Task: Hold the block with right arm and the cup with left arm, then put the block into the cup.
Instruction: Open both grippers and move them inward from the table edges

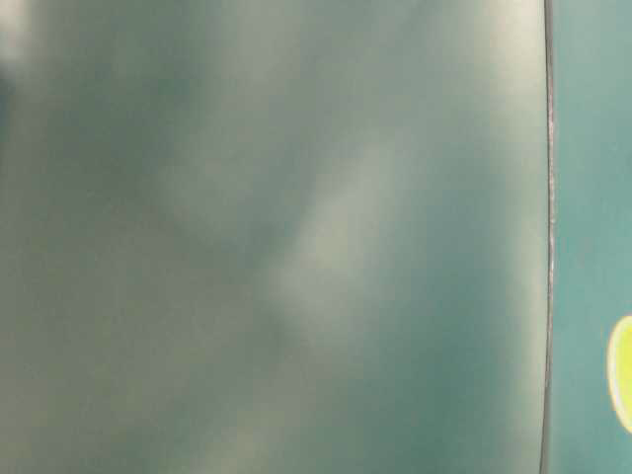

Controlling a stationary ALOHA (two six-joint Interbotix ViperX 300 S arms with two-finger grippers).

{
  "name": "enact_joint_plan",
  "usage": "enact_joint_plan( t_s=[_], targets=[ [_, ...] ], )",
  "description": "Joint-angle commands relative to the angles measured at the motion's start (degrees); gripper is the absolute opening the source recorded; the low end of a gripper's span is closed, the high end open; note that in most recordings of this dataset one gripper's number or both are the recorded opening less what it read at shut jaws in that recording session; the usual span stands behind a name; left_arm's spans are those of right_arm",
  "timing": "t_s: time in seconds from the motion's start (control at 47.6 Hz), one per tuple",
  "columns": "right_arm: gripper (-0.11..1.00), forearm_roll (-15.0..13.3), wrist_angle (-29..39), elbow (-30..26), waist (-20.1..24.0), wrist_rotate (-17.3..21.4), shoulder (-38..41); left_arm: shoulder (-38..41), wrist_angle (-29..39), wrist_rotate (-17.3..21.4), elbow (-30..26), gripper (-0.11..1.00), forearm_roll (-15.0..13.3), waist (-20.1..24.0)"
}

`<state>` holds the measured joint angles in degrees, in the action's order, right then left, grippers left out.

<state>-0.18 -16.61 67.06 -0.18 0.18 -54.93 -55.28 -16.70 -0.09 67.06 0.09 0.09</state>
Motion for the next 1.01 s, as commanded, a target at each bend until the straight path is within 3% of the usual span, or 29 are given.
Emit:
enact_joint_plan(
  t_s=[0.0, 0.315, 0.42, 0.546, 0.63, 0.883, 0.988],
  targets=[
    [0.0, 0.1, -0.2, -1.1, 0.0, 0.0, 0.3, 0.3, 2.3, -0.8, -0.8, -0.01, 0.2, -0.2],
    [0.0, 0.0, 11.1, -5.5, 0.0, 1.9, 4.2, 0.4, 8.0, -2.6, -1.6, 0.21, 0.3, -0.2],
    [0.0, 0.1, 11.5, -6.5, 0.0, 3.5, 5.7, 1.0, 8.2, -2.6, -1.4, 0.37, 0.3, -0.1],
    [0.0, 0.1, 11.7, -7.3, 0.0, 5.4, 6.9, 2.0, 9.6, -3.1, -1.4, 0.69, 0.3, -0.1],
    [0.0, 0.1, 11.9, -7.6, 0.0, 6.2, 7.0, 2.9, 11.3, -4.1, -1.3, 0.83, 0.2, -0.1],
    [0.01, 0.1, 15.2, -9.0, 0.0, 8.8, 7.1, 6.5, 15.9, -3.7, -1.1, 0.87, 1.0, -0.1],
    [0.12, 0.1, 17.6, -9.8, 0.0, 9.9, 7.4, 8.5, 16.2, -3.7, -1.1, 0.87, 1.0, -0.2]
  ],
)
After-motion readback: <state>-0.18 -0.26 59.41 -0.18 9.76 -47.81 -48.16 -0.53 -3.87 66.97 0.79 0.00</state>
